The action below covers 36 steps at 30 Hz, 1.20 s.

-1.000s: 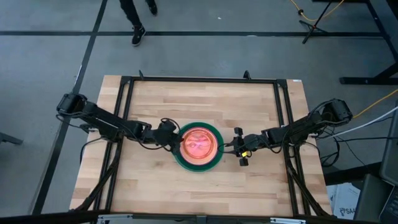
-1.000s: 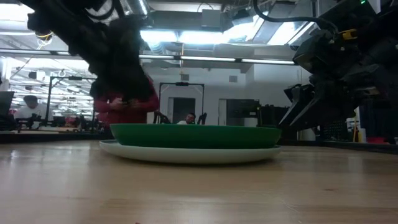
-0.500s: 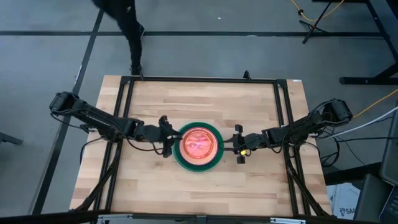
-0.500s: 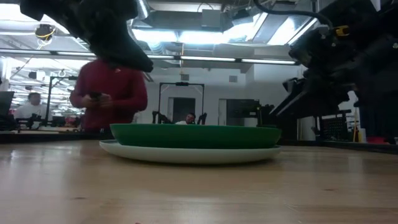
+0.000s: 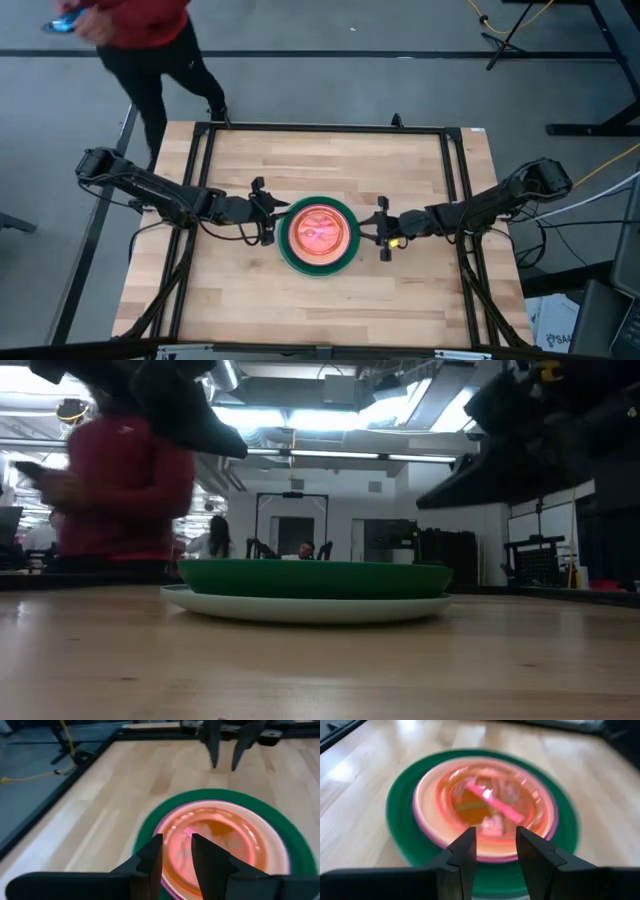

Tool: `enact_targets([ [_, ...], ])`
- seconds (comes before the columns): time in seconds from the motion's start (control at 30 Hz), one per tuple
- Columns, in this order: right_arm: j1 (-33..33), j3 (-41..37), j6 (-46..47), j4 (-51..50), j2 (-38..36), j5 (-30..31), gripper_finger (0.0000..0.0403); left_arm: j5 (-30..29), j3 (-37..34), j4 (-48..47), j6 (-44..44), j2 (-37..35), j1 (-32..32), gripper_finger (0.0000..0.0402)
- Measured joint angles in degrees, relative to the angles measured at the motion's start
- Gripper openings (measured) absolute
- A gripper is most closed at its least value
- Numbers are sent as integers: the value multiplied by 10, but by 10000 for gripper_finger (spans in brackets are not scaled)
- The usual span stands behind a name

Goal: Stack plastic plates
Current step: Return to Home Position

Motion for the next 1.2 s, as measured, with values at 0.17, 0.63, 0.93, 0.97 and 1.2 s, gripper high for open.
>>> enact_targets([
  [0.17, 0, 0, -25, -42, -69, 31, 131, 29, 0, 1, 30, -9, 16, 95],
  [0.63, -124, -1, -34, -228, -288, -77, 131, 168, -32, 35, 70, -35, 100, 94],
  [0.93, -215, -67, -32, -168, -327, -211, 131, 208, -181, 198, 53, -119, 152, 94],
  [0.97, -221, -77, -28, -157, -329, -211, 131, 202, -193, 198, 43, -132, 156, 94],
  [1.2, -241, -110, -9, -126, -335, -210, 131, 205, -251, 196, 10, -221, 166, 94],
])
